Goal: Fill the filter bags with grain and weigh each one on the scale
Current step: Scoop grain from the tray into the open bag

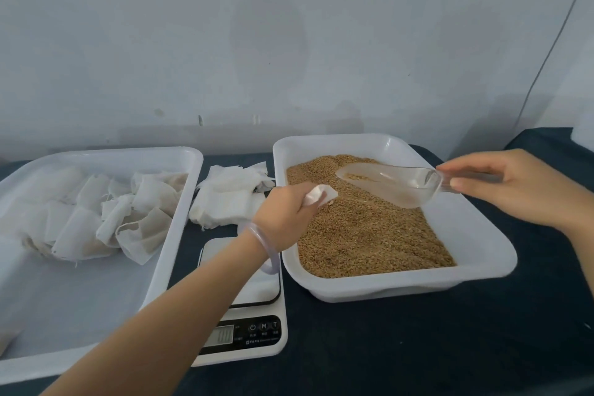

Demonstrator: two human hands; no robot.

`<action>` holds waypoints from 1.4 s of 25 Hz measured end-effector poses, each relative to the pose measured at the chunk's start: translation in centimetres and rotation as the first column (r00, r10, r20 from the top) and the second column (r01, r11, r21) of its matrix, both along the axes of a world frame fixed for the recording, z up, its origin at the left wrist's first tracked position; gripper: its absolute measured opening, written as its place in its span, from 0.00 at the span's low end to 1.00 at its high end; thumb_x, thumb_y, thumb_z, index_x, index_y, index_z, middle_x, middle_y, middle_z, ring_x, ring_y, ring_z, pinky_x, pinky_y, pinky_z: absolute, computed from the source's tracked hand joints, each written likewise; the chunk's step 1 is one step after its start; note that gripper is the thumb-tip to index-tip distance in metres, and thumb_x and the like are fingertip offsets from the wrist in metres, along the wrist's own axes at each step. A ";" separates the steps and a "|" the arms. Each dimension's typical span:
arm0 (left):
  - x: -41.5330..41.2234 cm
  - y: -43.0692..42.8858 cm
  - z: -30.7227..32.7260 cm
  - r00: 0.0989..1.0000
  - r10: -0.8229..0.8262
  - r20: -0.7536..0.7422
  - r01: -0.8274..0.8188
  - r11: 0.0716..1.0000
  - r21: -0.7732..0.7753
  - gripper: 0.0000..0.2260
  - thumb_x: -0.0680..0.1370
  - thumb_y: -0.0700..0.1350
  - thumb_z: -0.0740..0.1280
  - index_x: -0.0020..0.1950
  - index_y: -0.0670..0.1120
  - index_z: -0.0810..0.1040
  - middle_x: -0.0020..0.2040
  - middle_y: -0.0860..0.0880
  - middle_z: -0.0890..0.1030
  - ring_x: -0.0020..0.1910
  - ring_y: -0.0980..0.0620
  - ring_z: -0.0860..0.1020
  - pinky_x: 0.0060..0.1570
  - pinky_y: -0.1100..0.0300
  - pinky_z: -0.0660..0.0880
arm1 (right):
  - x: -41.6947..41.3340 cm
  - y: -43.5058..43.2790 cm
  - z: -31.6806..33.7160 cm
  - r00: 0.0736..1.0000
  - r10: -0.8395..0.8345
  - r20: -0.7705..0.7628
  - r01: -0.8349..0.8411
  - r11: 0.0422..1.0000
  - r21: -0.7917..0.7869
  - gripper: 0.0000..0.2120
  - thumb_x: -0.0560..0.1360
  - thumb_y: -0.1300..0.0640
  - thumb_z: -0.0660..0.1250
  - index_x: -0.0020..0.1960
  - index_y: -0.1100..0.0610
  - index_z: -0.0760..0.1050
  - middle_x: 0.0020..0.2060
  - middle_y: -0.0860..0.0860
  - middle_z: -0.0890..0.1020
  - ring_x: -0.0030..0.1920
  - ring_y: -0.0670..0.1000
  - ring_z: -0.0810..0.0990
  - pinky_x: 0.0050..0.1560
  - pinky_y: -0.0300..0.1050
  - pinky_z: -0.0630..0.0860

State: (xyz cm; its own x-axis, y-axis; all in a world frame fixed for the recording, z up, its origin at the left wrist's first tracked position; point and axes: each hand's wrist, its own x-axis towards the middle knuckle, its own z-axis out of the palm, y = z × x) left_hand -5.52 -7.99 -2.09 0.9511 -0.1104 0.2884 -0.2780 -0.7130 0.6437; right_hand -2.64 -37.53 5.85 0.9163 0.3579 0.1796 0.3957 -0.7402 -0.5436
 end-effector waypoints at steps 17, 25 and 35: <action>0.5 -2.3 -1.8 0.997 -0.043 0.072 0.060 0.963 -0.264 0.14 0.69 0.48 0.76 0.53 0.54 0.79 0.40 0.61 0.79 0.39 0.62 0.76 0.38 0.71 0.73 | 0.2 1.0 1.5 0.999 -0.046 -0.020 0.038 0.952 -0.304 0.10 0.75 0.49 0.66 0.56 0.42 0.78 0.51 0.34 0.78 0.55 0.39 0.74 0.58 0.40 0.66; 1.7 -3.8 -2.2 0.981 -0.026 -0.194 0.033 0.999 0.032 0.27 0.69 0.56 0.74 0.59 0.50 0.65 0.48 0.52 0.77 0.43 0.53 0.77 0.41 0.59 0.76 | 1.0 4.4 1.6 0.968 0.038 0.247 0.128 0.774 -0.620 0.12 0.78 0.47 0.60 0.61 0.40 0.74 0.55 0.40 0.79 0.62 0.46 0.71 0.72 0.53 0.42; 1.7 -3.3 -2.5 0.984 0.018 -0.176 -0.044 0.989 -0.143 0.21 0.69 0.62 0.72 0.53 0.53 0.69 0.45 0.56 0.76 0.40 0.58 0.77 0.34 0.64 0.72 | 0.6 5.3 3.1 0.885 0.142 0.444 0.178 0.777 -0.603 0.14 0.75 0.46 0.63 0.60 0.38 0.75 0.54 0.41 0.77 0.66 0.47 0.61 0.67 0.63 0.28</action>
State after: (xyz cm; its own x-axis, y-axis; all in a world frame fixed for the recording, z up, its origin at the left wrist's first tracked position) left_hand -3.77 -11.33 -4.62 0.9904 -0.0491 0.1295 -0.1322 -0.6144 0.7779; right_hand -2.00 -32.28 8.90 0.7967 0.5188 0.3101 0.4528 -0.8522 0.2624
